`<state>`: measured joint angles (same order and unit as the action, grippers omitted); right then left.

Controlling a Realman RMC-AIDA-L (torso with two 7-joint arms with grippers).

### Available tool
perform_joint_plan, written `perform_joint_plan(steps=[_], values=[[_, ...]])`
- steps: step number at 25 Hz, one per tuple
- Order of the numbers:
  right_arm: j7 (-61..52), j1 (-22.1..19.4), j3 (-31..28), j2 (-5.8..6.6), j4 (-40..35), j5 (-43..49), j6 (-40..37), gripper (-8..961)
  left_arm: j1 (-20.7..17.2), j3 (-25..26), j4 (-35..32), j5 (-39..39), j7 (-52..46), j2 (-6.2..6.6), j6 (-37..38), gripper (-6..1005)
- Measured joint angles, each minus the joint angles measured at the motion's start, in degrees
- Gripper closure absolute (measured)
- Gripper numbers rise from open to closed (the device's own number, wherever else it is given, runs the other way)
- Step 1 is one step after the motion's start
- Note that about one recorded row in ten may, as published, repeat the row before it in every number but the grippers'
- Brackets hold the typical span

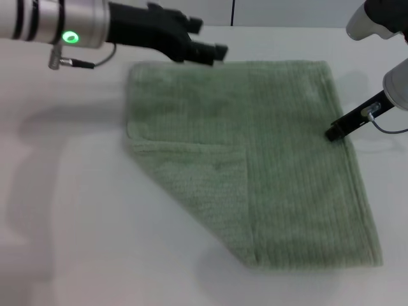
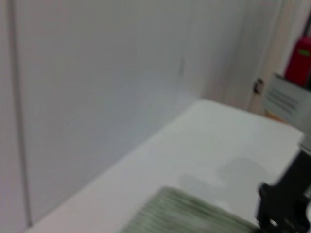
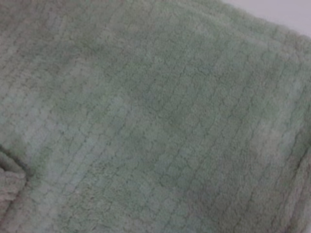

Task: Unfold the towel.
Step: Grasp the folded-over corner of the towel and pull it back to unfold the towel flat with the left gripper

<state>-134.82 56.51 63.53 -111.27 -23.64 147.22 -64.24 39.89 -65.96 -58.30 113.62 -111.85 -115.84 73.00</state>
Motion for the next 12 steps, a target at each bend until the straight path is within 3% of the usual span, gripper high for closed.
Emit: perform_joint_plan(steps=[5, 12], values=[[0.00, 0.17, -0.05, 0.01, 0.00, 0.00, 0.00, 954, 2.02, -1.23, 0.44, 6.64, -0.07, -2.03, 2.22, 251], [0.00, 0.25, 0.01, 0.06, 0.00, 0.00, 0.01, 954, 4.22, -5.66, 2.58, 8.43, 0.26, -2.34, 5.21, 253]])
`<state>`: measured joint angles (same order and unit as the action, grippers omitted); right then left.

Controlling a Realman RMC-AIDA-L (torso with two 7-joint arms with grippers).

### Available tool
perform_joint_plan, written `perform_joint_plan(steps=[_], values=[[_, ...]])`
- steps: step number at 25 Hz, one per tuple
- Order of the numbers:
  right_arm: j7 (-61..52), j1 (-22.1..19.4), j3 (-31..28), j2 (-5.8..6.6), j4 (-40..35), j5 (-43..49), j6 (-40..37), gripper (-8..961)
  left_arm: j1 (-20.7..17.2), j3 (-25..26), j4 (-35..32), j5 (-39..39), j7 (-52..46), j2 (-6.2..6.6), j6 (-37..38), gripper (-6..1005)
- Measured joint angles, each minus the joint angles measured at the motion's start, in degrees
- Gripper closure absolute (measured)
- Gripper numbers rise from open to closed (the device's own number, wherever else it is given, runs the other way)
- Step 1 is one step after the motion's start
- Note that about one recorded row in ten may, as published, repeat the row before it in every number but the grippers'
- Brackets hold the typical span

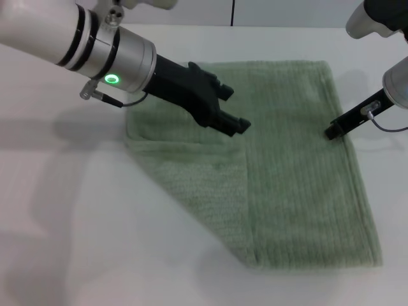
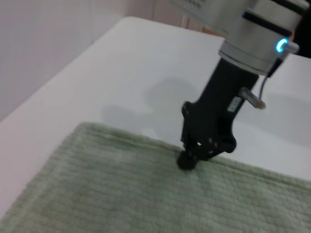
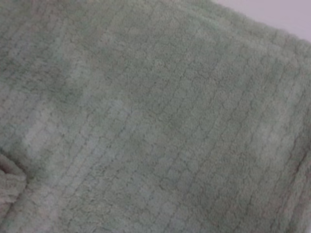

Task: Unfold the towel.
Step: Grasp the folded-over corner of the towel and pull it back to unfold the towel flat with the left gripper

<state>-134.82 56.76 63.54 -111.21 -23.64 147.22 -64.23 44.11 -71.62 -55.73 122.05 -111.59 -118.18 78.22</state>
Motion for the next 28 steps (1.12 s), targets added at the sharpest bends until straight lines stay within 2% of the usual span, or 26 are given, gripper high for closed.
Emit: perform_joint_plan(steps=[12, 14, 15, 19, 21, 23, 28], values=[[0.00, 0.02, 0.36, -0.01, 0.00, 0.00, -0.13, 954, 1.05, -2.98, 1.36, -0.59, -0.86, -0.54, -1.76, 255], [0.00, 0.02, 0.36, -0.01, 0.00, 0.00, -0.19, 954, 1.48, -4.66, 2.55, -0.80, -1.36, -0.62, -3.00, 255], [0.00, 0.04, 0.36, -0.02, 0.00, 0.00, -0.21, 954, 2.14, -8.03, 4.26, -1.21, -2.35, -0.67, -5.50, 255], [0.00, 0.19, 0.40, -0.05, 0.00, 0.03, -0.24, 954, 2.25, -9.55, 4.89, -1.25, -2.80, -0.78, -7.09, 256], [0.00, 0.25, 0.42, -0.05, 0.00, 0.04, -0.25, 954, 2.34, -12.57, 6.12, -1.26, -4.98, -0.84, -11.78, 256], [0.00, 0.38, 0.45, -0.06, 0.00, 0.07, -0.27, 954, 2.90, -13.59, 8.08, -1.25, -6.23, -0.84, -14.42, 257], [0.00, 0.56, 0.45, -0.06, 0.00, 0.29, -0.37, 954, 3.83, -14.12, 10.21, -1.10, -6.97, -0.83, -15.40, 257]])
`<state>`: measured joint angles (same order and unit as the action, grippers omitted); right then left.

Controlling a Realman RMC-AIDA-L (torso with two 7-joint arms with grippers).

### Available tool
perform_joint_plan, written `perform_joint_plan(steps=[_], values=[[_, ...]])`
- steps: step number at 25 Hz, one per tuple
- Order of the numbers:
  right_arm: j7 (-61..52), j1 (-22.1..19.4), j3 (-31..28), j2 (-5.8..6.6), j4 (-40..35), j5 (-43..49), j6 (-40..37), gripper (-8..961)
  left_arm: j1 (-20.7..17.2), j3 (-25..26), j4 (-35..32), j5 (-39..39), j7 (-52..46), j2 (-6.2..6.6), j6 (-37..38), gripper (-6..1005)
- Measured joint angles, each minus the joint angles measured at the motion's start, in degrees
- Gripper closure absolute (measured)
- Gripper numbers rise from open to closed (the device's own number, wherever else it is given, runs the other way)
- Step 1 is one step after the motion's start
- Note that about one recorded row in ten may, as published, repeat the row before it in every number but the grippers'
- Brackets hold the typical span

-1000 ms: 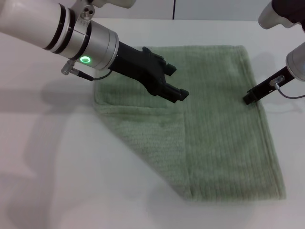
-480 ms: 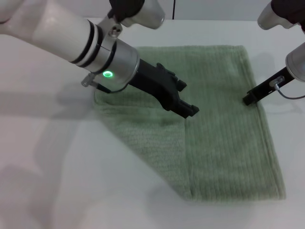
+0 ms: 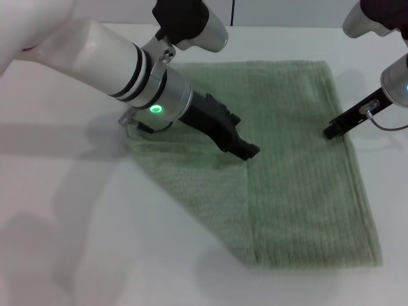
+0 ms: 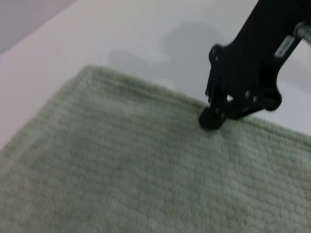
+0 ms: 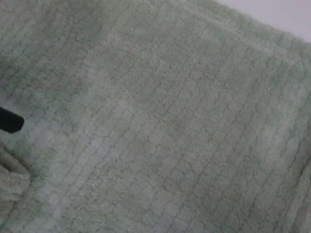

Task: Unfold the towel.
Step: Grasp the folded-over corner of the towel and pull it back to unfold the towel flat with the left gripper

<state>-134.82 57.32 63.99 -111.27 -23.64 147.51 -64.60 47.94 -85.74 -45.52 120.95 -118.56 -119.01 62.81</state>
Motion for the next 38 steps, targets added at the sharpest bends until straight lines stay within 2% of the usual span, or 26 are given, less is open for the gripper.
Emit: perform_joint_plan(steps=[1, 7, 16, 33, 34, 38], values=[[0.00, 0.05, 0.00, -0.01, 0.00, 0.26, 0.02, 954, 1.11, -0.49, 2.34, 0.13, -0.40, 0.01, -0.41, 258], [0.00, 0.17, 0.00, -0.07, 0.00, 0.50, 0.10, 953, 1.52, -0.56, 2.88, -0.07, -1.08, -0.03, -0.29, 259], [0.41, 0.18, 0.00, -0.19, 0.00, 0.50, 0.02, 953, 2.35, -6.53, 3.87, -0.37, -5.51, -0.08, -4.24, 260], [0.44, 0.33, 0.63, -0.26, 0.26, 0.55, 0.01, 953, 2.95, -8.52, 4.76, -0.37, -7.04, -0.08, -5.40, 263], [0.44, 0.46, 0.63, -0.31, 0.66, 0.56, 0.18, 953, 2.95, -10.03, 4.76, -0.45, -7.50, -0.12, -6.10, 263], [0.44, 0.59, 0.63, -0.33, 0.97, 0.58, 0.35, 953, 2.96, -10.72, 4.76, -0.54, -7.84, -0.13, -6.44, 264]])
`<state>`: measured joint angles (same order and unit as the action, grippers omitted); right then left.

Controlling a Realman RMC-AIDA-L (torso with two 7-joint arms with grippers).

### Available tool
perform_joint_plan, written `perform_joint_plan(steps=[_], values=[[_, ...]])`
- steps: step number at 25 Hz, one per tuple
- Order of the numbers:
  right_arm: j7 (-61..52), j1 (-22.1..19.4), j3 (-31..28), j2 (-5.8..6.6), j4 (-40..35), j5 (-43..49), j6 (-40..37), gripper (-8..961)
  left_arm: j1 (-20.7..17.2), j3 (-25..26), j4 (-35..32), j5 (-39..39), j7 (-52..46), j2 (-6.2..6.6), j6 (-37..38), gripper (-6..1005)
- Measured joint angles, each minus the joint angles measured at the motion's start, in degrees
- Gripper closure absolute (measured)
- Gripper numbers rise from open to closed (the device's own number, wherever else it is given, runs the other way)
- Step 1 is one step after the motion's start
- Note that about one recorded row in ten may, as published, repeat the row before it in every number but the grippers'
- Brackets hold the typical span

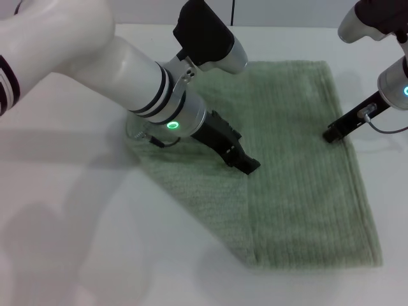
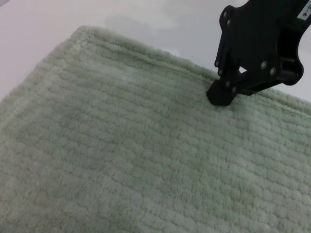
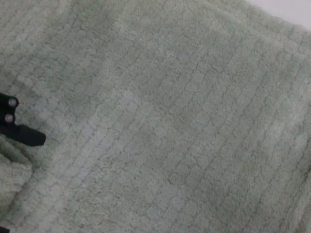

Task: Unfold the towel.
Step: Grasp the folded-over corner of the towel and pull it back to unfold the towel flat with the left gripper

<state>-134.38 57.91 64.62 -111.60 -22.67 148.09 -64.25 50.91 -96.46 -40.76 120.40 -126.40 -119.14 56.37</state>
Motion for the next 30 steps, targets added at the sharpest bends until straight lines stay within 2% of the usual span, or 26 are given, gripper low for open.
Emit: perform_joint_plan(steps=[6, 13, 17, 23, 28, 30], values=[[0.10, 0.01, -0.02, -0.02, 0.00, 0.01, 0.10, 953, 0.07, -0.68, -0.03, -0.18, -0.69, -0.04, -0.48, 265], [0.25, 0.00, -0.02, -0.02, 0.01, 0.01, 0.10, 953, 0.20, -1.10, -0.03, -0.17, -0.74, -0.04, -0.46, 463], [0.65, 0.01, -0.02, -0.02, 0.00, 0.01, 0.10, 953, 0.28, -1.11, -0.03, -0.03, -0.76, -0.04, -0.28, 489], [0.69, 0.09, -0.02, -0.02, 0.00, 0.01, 0.09, 953, 0.28, -1.10, -0.02, 0.07, -0.78, -0.04, -0.13, 667], [0.79, 0.10, -0.02, -0.02, 0.00, 0.01, 0.10, 953, 0.18, -1.07, -0.24, 0.01, -0.44, -0.04, 0.14, 888], [0.79, 0.10, -0.02, -0.02, 0.00, 0.01, 0.13, 953, -0.14, -0.89, -1.02, -0.01, -0.21, -0.03, 0.24, 894]])
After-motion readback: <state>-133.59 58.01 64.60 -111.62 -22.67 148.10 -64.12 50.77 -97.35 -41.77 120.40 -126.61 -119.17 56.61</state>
